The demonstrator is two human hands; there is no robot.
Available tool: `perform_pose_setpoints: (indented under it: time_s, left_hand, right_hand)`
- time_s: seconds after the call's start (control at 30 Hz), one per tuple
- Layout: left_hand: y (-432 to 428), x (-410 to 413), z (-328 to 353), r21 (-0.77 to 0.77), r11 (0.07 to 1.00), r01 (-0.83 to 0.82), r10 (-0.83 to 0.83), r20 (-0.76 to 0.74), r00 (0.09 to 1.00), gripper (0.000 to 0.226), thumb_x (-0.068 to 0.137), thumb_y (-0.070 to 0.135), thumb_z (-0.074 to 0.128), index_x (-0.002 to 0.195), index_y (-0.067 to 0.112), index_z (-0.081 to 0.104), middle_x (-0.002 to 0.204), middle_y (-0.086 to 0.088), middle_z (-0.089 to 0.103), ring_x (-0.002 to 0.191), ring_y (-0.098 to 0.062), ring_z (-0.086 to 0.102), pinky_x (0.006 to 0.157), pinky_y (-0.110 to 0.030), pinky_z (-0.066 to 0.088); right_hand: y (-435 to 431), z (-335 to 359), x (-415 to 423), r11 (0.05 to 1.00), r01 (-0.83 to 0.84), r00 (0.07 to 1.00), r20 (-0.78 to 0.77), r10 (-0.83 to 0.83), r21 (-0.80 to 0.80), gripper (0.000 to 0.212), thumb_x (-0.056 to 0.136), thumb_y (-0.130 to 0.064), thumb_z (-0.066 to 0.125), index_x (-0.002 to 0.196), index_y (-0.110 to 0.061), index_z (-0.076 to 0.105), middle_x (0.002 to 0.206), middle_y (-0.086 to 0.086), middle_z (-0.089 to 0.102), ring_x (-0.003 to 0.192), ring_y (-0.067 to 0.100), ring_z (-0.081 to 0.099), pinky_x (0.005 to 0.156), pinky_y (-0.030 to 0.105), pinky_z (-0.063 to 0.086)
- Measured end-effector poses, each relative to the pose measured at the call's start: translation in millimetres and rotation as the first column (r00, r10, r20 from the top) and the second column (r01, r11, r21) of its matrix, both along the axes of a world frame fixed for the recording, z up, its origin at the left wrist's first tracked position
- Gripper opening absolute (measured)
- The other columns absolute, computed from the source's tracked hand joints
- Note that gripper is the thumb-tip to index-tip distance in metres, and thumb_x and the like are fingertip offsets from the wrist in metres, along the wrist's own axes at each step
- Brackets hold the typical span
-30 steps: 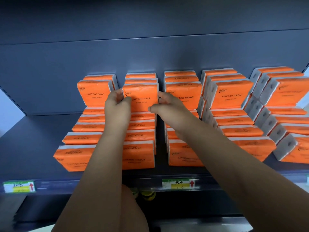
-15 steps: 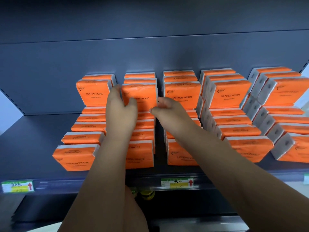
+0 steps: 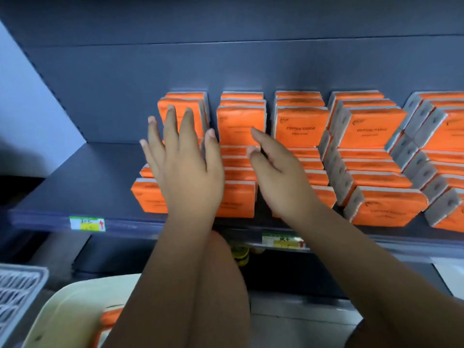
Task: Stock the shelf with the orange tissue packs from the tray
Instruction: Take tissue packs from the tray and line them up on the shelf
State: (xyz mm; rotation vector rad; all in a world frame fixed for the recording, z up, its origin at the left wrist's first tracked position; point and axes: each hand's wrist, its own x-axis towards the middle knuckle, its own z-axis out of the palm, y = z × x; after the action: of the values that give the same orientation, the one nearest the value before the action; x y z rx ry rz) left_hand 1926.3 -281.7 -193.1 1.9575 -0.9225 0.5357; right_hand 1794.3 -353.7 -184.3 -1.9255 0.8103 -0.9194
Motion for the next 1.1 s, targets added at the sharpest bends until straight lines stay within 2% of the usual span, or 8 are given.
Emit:
perform_pose_setpoints:
  time_s: [0.07,0.17,0.27,0.4,0.57,0.67,0.83,1.1]
  left_hand:
    - [39,5,-12,0.064,0.997,-0.035,0.033,0.031,0.999,0.053,0.105,0.042,0.042,0.152,0.018,0.050,0.166,-0.004,0.038,0.157,-0.035,0.020,0.125,-0.057,0.011]
    - [103,15,-32,0.110,0.993,-0.041,0.047,-0.054,0.997,0.059,0.103,0.050,0.037,0.153,0.021,0.049,0.165,0.001,0.038,0.158,-0.030,0.019,0.125,-0.056,0.009]
    - [164,28,-51,0.132,0.988,-0.076,0.092,-0.122,0.988,0.063,0.101,0.055,0.035,0.153,0.022,0.048,0.165,0.003,0.039,0.158,-0.028,0.019,0.125,-0.055,0.010]
    - [224,53,-72,0.241,0.947,-0.214,0.241,-0.087,0.967,0.065,0.101,0.053,0.035,0.153,0.017,0.049,0.163,-0.004,0.042,0.155,-0.035,0.025,0.124,-0.059,0.015]
    - [281,74,-121,0.365,0.882,-0.299,0.352,-0.087,0.932,0.063,0.102,0.050,0.036,0.150,0.011,0.051,0.159,-0.011,0.047,0.151,-0.042,0.031,0.121,-0.062,0.024]
    - [306,78,-161,0.434,0.859,-0.272,0.351,-0.111,0.930,0.064,0.101,0.048,0.036,0.149,0.009,0.052,0.156,-0.014,0.050,0.149,-0.045,0.033,0.119,-0.063,0.026]
    - [325,80,-218,0.462,0.873,-0.156,0.372,-0.423,0.826,0.073,0.096,0.059,0.036,0.155,0.017,0.045,0.167,-0.002,0.035,0.159,-0.033,0.011,0.129,-0.049,0.006]
    - [336,96,-291,0.529,0.843,-0.093,0.427,-0.555,0.714,0.078,0.087,0.062,0.031,0.147,0.017,0.053,0.155,-0.004,0.049,0.154,-0.039,0.023,0.126,-0.054,0.016]
  right_hand:
    - [26,-3,8,0.986,-0.066,0.996,-0.069,0.056,-0.153,0.050,0.107,-0.027,0.054,0.156,-0.019,0.045,0.159,-0.008,0.045,0.146,0.000,0.035,0.120,0.014,0.021]
    - [68,-6,29,0.960,-0.211,0.976,-0.098,0.195,-0.187,0.054,0.107,-0.025,0.055,0.158,-0.016,0.041,0.154,-0.005,0.048,0.139,-0.004,0.036,0.116,0.006,0.018]
    - [115,-13,60,0.910,-0.361,0.930,-0.151,0.334,-0.206,0.058,0.105,-0.029,0.054,0.158,-0.014,0.039,0.156,0.001,0.048,0.144,0.007,0.039,0.123,0.025,0.025]
    - [176,-45,96,0.897,-0.402,0.905,-0.230,0.358,-0.185,0.061,0.100,-0.033,0.049,0.154,-0.006,0.042,0.158,0.011,0.045,0.148,0.021,0.038,0.123,0.029,0.023]
    - [223,-88,129,0.861,-0.508,0.811,-0.344,0.473,-0.014,0.053,0.108,-0.021,0.051,0.157,-0.006,0.037,0.163,0.012,0.038,0.151,0.021,0.029,0.117,0.018,0.013]
    - [235,-116,142,0.855,-0.518,0.780,-0.413,0.470,-0.004,0.055,0.107,-0.022,0.050,0.158,-0.007,0.036,0.163,0.011,0.038,0.151,0.023,0.032,0.121,0.027,0.018]
    - [245,-172,147,0.854,-0.504,0.651,-0.595,0.472,0.126,0.056,0.106,-0.027,0.050,0.157,-0.007,0.037,0.161,0.013,0.040,0.150,0.027,0.034,0.121,0.035,0.025]
    - [247,-242,155,0.854,-0.459,0.487,-0.734,0.473,0.246,0.052,0.106,-0.033,0.047,0.152,-0.009,0.042,0.156,0.013,0.044,0.145,0.029,0.039,0.117,0.038,0.031]
